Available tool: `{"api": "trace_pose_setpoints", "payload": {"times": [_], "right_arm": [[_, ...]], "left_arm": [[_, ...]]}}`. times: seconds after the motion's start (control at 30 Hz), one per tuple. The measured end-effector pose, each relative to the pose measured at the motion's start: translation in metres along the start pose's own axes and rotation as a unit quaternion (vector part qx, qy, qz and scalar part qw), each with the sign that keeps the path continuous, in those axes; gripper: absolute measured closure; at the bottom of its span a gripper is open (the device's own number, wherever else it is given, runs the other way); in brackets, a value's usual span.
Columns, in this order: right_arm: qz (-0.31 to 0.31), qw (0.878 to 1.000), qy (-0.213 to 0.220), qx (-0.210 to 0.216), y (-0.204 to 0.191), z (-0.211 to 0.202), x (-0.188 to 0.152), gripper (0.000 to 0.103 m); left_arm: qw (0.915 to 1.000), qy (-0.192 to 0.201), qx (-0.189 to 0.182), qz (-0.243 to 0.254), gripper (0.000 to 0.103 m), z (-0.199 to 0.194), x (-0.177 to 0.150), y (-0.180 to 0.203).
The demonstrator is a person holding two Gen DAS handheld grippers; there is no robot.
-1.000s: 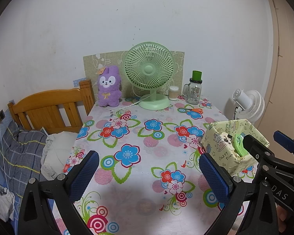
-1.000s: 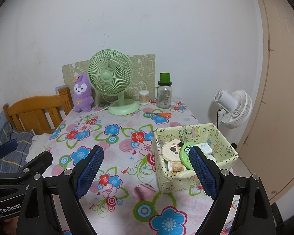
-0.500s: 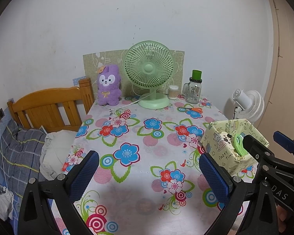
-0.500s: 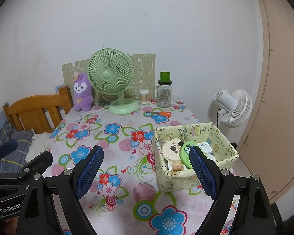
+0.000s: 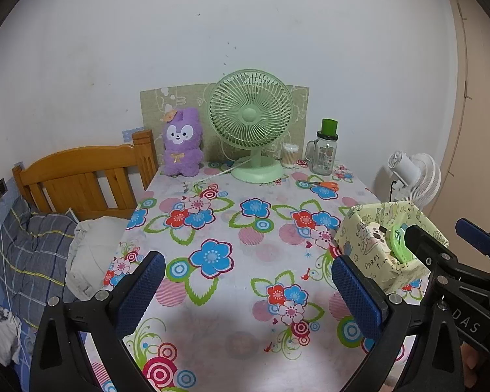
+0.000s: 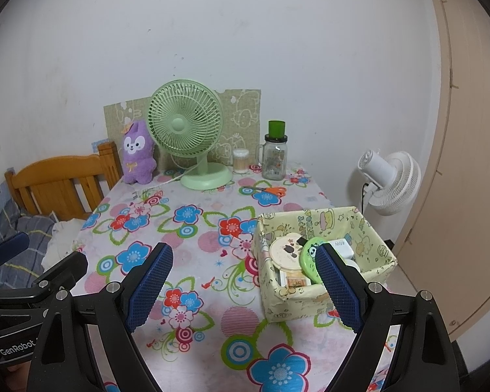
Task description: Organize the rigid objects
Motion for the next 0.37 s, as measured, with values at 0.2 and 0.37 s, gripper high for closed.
{"api": "trace_pose_setpoints", "payload": {"times": [0.2, 0.37], "right_arm": [[-0.001, 1.000, -0.002, 0.001, 0.0000, 0.0016, -0.0005, 0.012], [-0.003, 1.000, -0.004, 0.003, 0.0000, 0.0024, -0.0003, 0.012]], "left_arm": [[1.0000, -0.002, 0.002, -0.003, 0.000, 0.0013, -0.0006, 0.0022], [1.0000, -0.003, 0.003, -0.008, 0.000, 0.0032, -0.0004, 0.0051]]}}
Point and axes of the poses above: each gripper's, at about its wrist camera, not at the fingertips, and z roughly the way its jaws point, y to its right, x to its top, the point moved 2 cm from there along z, roughly the way its jaws point, and after that the axes turned 8 degrees about z, right-handed, at the moved point
